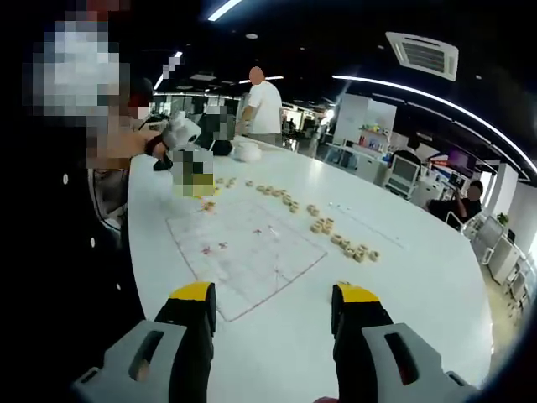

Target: Pick up the chess pieces one by one and place each piece onto its starting position on the chessboard, setting the pieces on their correct points until all the chess pieces are arranged in the starting layout

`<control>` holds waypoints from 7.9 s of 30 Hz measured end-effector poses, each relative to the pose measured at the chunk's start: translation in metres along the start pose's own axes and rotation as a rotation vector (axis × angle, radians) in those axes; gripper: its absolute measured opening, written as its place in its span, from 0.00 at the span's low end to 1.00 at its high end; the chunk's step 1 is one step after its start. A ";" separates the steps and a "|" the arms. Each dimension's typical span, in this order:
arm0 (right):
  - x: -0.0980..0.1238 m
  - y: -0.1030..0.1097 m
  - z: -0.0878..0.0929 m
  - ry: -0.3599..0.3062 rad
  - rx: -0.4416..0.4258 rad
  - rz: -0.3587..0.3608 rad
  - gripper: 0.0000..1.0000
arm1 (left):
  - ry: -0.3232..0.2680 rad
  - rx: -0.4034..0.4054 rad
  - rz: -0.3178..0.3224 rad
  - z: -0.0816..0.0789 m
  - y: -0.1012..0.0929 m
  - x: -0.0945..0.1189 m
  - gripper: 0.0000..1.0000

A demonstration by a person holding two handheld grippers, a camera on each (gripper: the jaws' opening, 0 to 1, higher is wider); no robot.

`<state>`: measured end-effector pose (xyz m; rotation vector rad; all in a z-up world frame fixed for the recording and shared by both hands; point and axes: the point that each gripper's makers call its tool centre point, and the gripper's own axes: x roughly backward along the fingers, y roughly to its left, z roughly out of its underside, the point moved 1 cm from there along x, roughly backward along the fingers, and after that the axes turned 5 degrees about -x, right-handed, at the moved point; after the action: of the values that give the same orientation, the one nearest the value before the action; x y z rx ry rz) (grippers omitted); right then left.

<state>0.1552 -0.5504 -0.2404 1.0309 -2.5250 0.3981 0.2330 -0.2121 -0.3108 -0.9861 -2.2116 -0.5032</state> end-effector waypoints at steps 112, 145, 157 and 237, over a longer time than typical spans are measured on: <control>-0.003 0.002 0.013 -0.101 -0.008 0.041 0.58 | -0.235 0.373 -0.459 -0.073 0.044 -0.054 0.20; -0.027 0.026 0.000 -0.055 0.013 -0.023 0.58 | -0.123 0.446 -0.465 0.013 0.028 -0.050 0.21; -0.028 0.024 0.000 -0.060 0.010 -0.026 0.58 | -0.108 0.461 -0.457 0.018 0.028 -0.055 0.21; 0.034 -0.010 0.050 -0.022 -0.165 0.214 0.58 | 0.041 -0.391 0.102 -0.193 0.010 -0.205 0.43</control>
<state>0.1277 -0.5979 -0.2686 0.7105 -2.6451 0.2320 0.4226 -0.4205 -0.3157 -1.2676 -2.0541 -0.9232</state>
